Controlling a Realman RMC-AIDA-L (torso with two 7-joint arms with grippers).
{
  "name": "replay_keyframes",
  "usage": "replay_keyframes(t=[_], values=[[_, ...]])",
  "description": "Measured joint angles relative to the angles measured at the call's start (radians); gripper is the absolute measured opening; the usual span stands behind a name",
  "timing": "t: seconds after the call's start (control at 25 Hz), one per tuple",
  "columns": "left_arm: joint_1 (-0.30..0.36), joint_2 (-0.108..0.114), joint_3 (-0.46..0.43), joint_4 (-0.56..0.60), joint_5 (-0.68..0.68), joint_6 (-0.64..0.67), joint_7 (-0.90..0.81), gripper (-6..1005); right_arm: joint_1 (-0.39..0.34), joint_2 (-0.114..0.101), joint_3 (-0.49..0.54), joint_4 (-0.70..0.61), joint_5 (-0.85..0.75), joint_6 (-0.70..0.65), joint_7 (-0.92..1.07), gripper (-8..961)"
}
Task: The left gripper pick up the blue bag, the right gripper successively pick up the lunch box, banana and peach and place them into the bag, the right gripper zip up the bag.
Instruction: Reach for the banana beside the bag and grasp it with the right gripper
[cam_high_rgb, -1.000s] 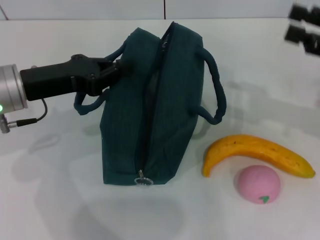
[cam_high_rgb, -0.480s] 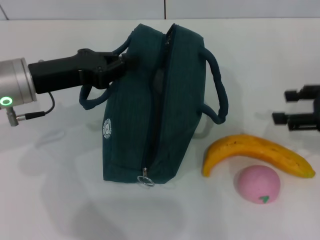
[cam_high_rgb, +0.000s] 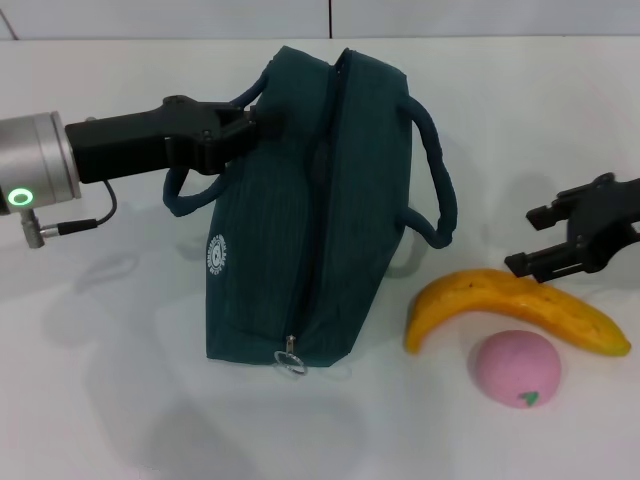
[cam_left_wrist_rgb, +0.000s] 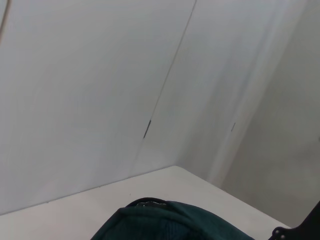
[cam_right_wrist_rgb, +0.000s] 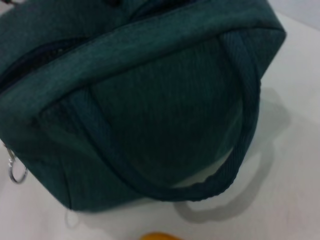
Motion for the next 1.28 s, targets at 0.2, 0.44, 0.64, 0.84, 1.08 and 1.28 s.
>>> replay_keyframes(t=[0.2,0.44,0.64,0.84,1.08,1.28], values=[[-0.002,0.003,0.001,0.000,0.001,0.000,-0.001,44,0.051,0.003,-0.078,0.001,-0.064,0.001,0.063,705],[-0.007,0.003,0.001,0.000,0.001,0.000,-0.005,44,0.074,0.004,-0.154,0.001,-0.087,0.002,0.085,705],[-0.009,0.002,0.002,0.000,0.001,0.000,-0.006,44,0.077,0.006,-0.181,0.010,-0.110,0.004,0.088,704],[-0.009,-0.002,0.001,0.000,0.001,0.000,-0.002,42,0.093,0.008,-0.206,0.055,-0.145,0.036,0.100,704],[-0.012,-0.004,-0.001,0.000,0.001,0.000,-0.001,42,0.126,0.010,-0.247,0.115,-0.156,0.085,0.103,705],[-0.015,-0.004,-0.002,0.000,0.001,0.000,0.000,45,0.128,0.012,-0.260,0.116,-0.160,0.102,0.103,705]])
